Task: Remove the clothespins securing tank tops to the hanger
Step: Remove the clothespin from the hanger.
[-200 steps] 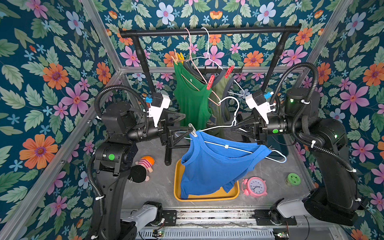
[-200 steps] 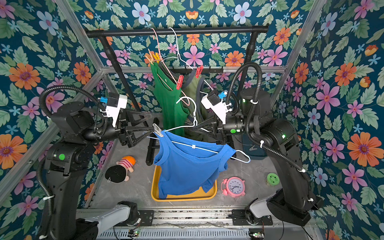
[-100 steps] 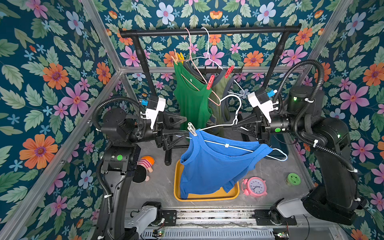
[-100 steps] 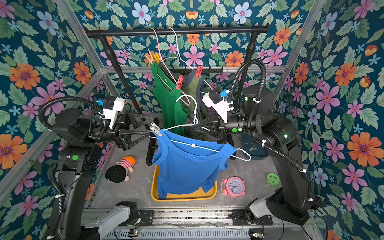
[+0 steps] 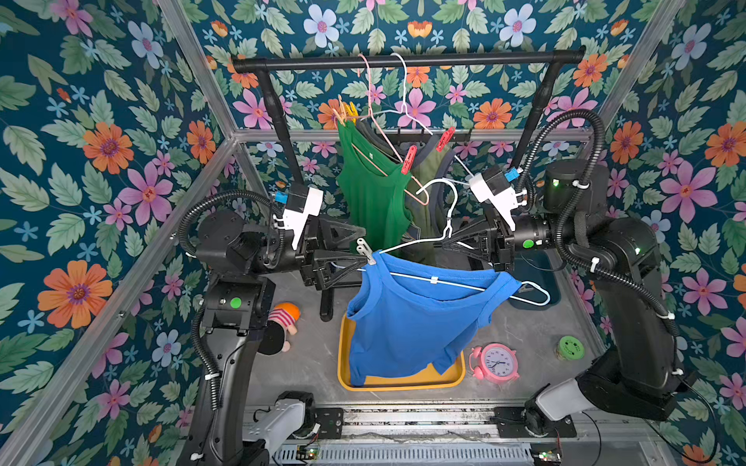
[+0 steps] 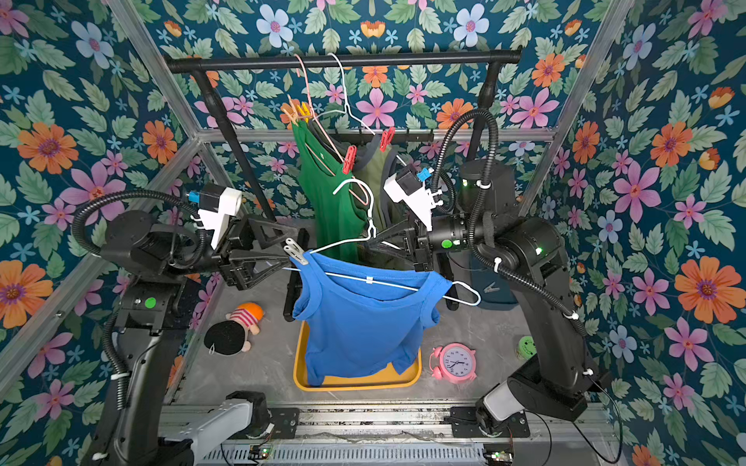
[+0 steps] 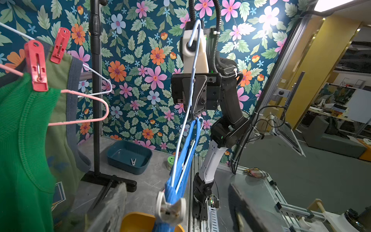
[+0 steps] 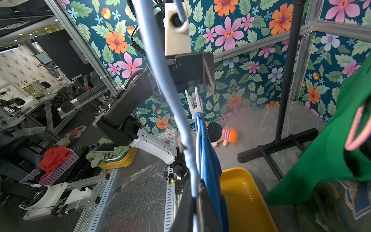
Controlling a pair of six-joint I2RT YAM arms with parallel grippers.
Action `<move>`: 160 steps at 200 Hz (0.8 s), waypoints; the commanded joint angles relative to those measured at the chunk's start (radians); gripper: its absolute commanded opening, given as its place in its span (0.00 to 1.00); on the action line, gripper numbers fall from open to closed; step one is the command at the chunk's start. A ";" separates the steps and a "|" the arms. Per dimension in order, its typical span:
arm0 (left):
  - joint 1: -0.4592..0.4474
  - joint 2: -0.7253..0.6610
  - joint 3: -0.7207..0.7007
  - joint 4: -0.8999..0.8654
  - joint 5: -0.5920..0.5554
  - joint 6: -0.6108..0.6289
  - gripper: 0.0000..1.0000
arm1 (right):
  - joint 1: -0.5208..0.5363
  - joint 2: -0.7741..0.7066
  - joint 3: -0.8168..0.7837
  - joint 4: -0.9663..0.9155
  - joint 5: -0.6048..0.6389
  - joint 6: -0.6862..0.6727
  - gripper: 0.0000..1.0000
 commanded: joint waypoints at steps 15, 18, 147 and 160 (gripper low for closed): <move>0.000 -0.014 -0.013 0.041 0.018 -0.002 0.78 | 0.001 0.010 0.012 0.043 -0.028 0.002 0.00; 0.000 -0.015 -0.015 0.043 0.018 -0.002 0.77 | 0.000 0.011 0.012 0.044 -0.028 0.003 0.00; -0.002 -0.008 -0.014 0.049 0.014 -0.009 0.26 | 0.000 0.011 0.015 0.046 -0.025 0.002 0.00; -0.002 -0.009 -0.012 0.049 0.014 -0.009 0.22 | 0.000 0.012 0.016 0.044 -0.025 0.002 0.00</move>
